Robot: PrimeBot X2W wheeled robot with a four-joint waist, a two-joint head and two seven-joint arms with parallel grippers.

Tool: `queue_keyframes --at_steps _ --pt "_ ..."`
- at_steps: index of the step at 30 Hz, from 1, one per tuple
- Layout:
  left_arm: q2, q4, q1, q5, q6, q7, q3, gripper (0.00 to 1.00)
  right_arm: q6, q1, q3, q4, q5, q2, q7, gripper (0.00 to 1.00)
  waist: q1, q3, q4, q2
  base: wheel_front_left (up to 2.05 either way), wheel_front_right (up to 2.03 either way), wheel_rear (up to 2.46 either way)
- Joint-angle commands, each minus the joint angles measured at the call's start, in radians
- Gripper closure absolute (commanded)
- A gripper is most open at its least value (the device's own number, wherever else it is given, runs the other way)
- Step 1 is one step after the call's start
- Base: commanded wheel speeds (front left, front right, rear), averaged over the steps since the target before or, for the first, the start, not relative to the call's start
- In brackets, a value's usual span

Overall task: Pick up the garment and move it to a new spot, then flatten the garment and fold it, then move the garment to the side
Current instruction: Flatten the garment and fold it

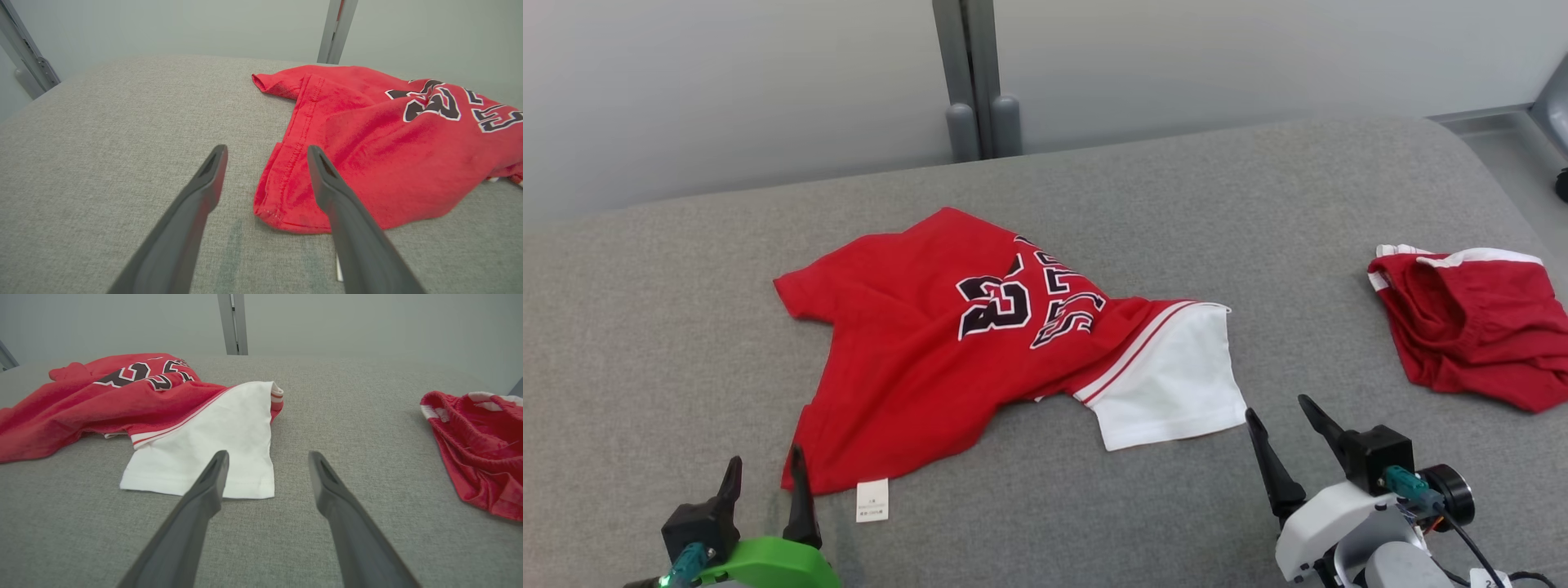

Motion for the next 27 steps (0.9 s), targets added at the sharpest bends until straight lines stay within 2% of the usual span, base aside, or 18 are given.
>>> queue_keyframes --at_steps 1,8,15,21,27 --pt "0.002 0.007 -0.002 -0.005 -0.001 0.000 -0.001 0.00 -0.002 -0.003 -0.002 0.001 0.004 -0.004 0.000 0.00 0.0000 0.021 0.001 -0.0001 0.00 0.00 0.00" --pt "0.003 0.084 -0.073 -0.007 -0.017 0.000 0.009 0.00 -0.002 -0.048 -0.007 0.006 -0.005 -0.004 0.000 0.00 0.0000 0.100 0.002 -0.0001 0.00 0.00 0.00" --pt "0.003 0.193 -0.150 0.019 -0.005 0.000 0.027 0.00 -0.002 -0.099 -0.014 0.041 -0.014 -0.004 0.000 0.00 0.0000 0.163 0.003 -0.0001 0.00 0.00 0.00" --pt "0.002 0.274 -0.174 0.037 -0.007 0.003 0.029 0.00 -0.002 -0.143 -0.008 0.109 0.002 -0.004 0.000 0.00 0.0000 0.186 0.001 -0.0001 0.00 0.00 0.00" --pt "0.001 0.302 -0.167 0.023 -0.016 0.008 0.012 0.00 -0.002 -0.177 -0.002 0.232 -0.001 -0.004 0.001 0.00 0.0000 0.190 0.010 -0.0001 0.00 0.00 0.00"
